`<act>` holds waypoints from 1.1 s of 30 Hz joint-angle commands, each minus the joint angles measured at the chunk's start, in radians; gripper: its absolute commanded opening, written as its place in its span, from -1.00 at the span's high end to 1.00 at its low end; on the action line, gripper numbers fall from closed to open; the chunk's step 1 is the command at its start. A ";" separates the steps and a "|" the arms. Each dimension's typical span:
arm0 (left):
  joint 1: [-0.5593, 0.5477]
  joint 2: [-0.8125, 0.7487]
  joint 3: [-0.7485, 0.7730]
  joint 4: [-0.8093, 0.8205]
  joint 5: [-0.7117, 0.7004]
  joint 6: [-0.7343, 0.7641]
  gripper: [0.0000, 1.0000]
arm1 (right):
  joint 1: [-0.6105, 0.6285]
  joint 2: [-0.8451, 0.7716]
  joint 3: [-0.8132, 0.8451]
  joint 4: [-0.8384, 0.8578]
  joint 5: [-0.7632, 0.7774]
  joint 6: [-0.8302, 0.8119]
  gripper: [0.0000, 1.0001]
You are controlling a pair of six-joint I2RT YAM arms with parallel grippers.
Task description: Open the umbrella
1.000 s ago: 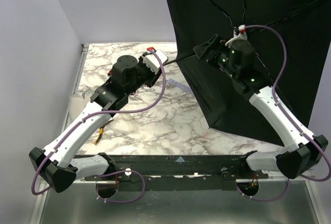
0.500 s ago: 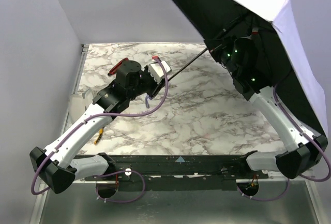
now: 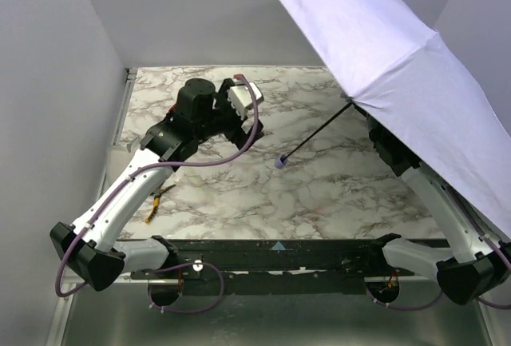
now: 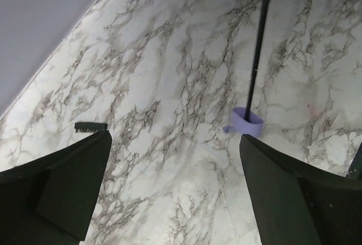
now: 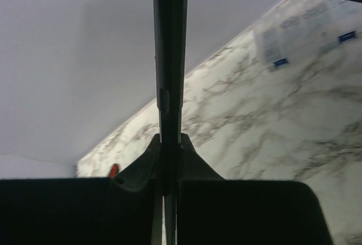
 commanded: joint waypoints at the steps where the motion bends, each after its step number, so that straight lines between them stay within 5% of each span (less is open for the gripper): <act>1: 0.100 -0.022 0.024 -0.056 0.092 -0.104 -0.97 | 0.000 -0.007 -0.072 0.023 0.092 -0.137 1.00; 5: 0.178 -0.056 -0.032 -0.054 0.051 -0.130 -0.97 | 0.000 -0.017 -0.199 0.128 0.065 -0.244 0.99; 10: 0.252 -0.049 -0.050 -0.110 0.042 -0.158 -0.97 | 0.000 -0.052 -0.367 0.315 -0.128 -0.370 -0.14; 18: 0.458 -0.051 -0.096 -0.192 0.143 -0.138 -0.97 | -0.001 -0.180 -0.545 0.297 -0.461 -0.637 -0.89; 33: 0.580 -0.013 -0.138 -0.222 0.066 -0.056 -0.97 | -0.001 -0.466 -0.647 -0.116 -0.695 -1.353 -0.99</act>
